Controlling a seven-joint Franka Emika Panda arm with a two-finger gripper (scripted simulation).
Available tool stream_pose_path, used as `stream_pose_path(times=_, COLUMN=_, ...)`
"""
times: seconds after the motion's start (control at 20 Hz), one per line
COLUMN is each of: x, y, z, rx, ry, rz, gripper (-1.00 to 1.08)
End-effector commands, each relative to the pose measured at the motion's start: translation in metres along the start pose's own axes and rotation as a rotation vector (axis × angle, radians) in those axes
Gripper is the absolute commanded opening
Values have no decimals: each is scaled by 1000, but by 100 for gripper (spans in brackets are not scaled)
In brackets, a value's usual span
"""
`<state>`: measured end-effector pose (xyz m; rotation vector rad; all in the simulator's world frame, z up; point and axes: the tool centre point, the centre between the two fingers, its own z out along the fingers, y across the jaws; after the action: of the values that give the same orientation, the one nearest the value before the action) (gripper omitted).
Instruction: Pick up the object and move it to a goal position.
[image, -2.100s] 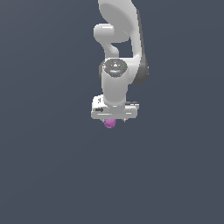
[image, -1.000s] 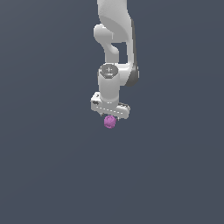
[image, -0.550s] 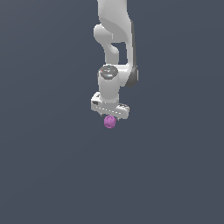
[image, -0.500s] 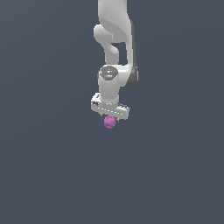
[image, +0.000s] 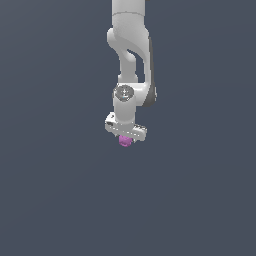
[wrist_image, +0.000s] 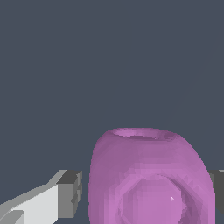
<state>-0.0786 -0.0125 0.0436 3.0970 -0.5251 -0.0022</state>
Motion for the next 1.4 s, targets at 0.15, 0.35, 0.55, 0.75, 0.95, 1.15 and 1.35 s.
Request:
stream_pose_path(times=0.15, x=1, y=0, z=4, rx=0, ry=1, rz=0, gripper=-100)
stream_pose_path(times=0.35, x=1, y=0, z=4, rx=0, ry=1, rz=0, gripper=-100)
stream_pose_path(times=0.55, x=1, y=0, z=4, rx=0, ry=1, rz=0, gripper=-100)
stream_pose_path(times=0.75, x=1, y=0, z=1, rx=1, ry=2, rz=0, gripper=-100)
stream_pose_path(times=0.95, x=1, y=2, z=-9, rx=1, ry=2, rz=0, gripper=-100)
stream_pose_path(times=1.15, x=0, y=6, z=-27, rx=1, ry=2, rz=0, gripper=-100)
stream_pose_path(times=1.35, x=0, y=12, z=-54, rx=2, ry=2, rz=0, gripper=-100)
